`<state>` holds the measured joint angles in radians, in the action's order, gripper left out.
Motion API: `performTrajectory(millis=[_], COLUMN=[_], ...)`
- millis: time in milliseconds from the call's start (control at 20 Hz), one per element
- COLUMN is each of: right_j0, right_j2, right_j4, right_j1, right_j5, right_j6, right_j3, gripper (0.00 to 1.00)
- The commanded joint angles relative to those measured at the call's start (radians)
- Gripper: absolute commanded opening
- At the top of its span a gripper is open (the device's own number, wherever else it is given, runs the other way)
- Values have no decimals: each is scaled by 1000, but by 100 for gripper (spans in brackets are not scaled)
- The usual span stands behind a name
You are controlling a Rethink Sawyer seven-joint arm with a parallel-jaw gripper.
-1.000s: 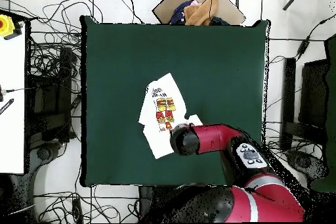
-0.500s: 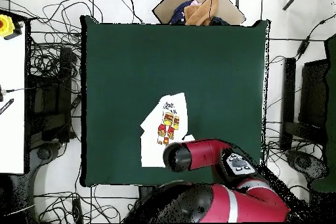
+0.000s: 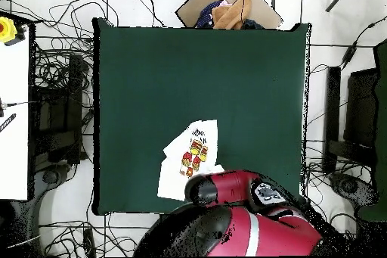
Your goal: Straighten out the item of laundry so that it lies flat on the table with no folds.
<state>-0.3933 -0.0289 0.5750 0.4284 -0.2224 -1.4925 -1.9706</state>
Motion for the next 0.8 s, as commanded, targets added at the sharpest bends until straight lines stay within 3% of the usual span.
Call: performTrajectory(millis=[50,350,450,800], right_j0=[54,106,124,234], right_j2=[37,-16,-14,42], right_j4=[-42,-191,-233,-367], right_j1=[-145,41,77,50], right_j5=[207,48,51,81], right_j6=[-269,-273,-290,-321], right_j3=[21,-39,-57,-4], gripper=[100,100,100,100])
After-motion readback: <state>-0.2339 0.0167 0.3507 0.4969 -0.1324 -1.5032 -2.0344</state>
